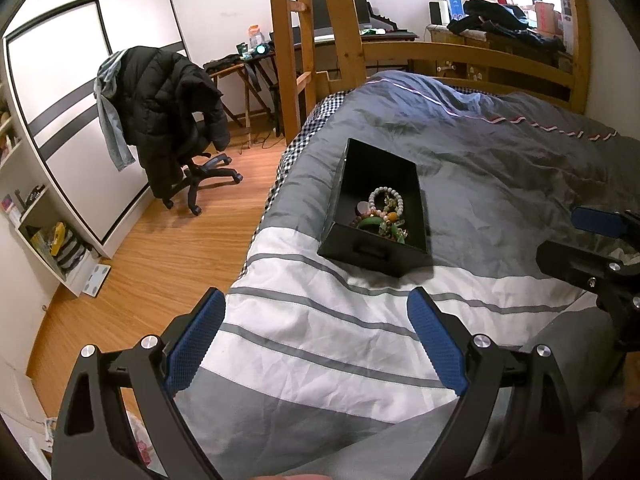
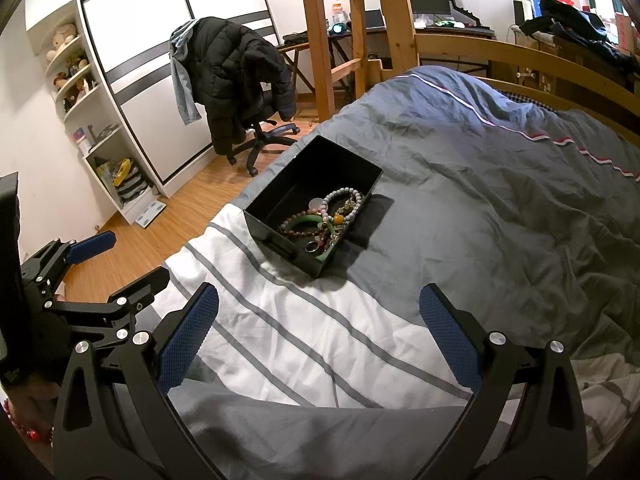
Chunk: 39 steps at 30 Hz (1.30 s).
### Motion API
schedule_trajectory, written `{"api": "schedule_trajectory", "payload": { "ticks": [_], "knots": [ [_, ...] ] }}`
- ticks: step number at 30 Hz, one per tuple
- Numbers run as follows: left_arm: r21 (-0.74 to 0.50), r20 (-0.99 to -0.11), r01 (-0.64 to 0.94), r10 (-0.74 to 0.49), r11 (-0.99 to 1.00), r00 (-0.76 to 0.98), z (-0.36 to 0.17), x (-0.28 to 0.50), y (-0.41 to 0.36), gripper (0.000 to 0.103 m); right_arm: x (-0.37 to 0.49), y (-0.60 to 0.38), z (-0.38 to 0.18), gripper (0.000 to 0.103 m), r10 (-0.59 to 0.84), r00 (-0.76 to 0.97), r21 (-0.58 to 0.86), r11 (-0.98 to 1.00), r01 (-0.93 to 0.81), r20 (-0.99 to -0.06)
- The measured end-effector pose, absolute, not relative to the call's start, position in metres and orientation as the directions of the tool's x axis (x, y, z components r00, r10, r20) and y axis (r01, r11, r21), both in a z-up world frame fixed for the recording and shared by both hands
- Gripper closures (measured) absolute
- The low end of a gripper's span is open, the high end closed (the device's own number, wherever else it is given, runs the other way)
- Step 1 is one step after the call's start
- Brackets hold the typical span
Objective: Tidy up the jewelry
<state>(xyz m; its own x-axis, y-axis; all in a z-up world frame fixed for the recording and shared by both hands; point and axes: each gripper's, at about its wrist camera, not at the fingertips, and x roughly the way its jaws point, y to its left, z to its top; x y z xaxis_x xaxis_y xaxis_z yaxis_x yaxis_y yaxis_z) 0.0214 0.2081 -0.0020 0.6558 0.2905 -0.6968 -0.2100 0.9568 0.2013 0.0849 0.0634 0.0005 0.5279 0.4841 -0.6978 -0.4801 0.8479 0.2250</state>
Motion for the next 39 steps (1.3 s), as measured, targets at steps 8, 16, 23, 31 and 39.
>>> {"api": "schedule_trajectory", "payload": {
  "ticks": [8, 16, 23, 31, 39],
  "knots": [
    [0.204, -0.696, -0.214, 0.295, 0.955, 0.655, -0.0041, 0.0209, 0.2086, 0.012, 0.0835, 0.0638, -0.0019, 0.004, 0.486, 0.523, 0.229, 0.847, -0.480, -0.700],
    [0.205, -0.695, -0.214, 0.295, 0.955, 0.656, -0.0034, 0.0212, 0.2087, 0.012, 0.0825, 0.0640, -0.0021, 0.004, 0.487, 0.522, 0.231, 0.847, -0.479, -0.700],
    [0.212, -0.695, -0.216, 0.303, 0.953, 0.653, -0.0048, 0.0200, 0.2120, 0.011, 0.0827, 0.0640, -0.0019, 0.004, 0.486, 0.522, 0.231, 0.847, -0.479, -0.701],
    [0.214, -0.697, -0.213, 0.302, 0.953, 0.651, -0.0050, 0.0208, 0.2113, 0.010, 0.0829, 0.0638, -0.0018, 0.004, 0.487, 0.523, 0.232, 0.847, -0.478, -0.700],
    [0.214, -0.696, -0.214, 0.302, 0.953, 0.651, -0.0049, 0.0208, 0.2115, 0.010, 0.0822, 0.0637, -0.0032, 0.004, 0.487, 0.522, 0.233, 0.847, -0.478, -0.700]
  ]
}}
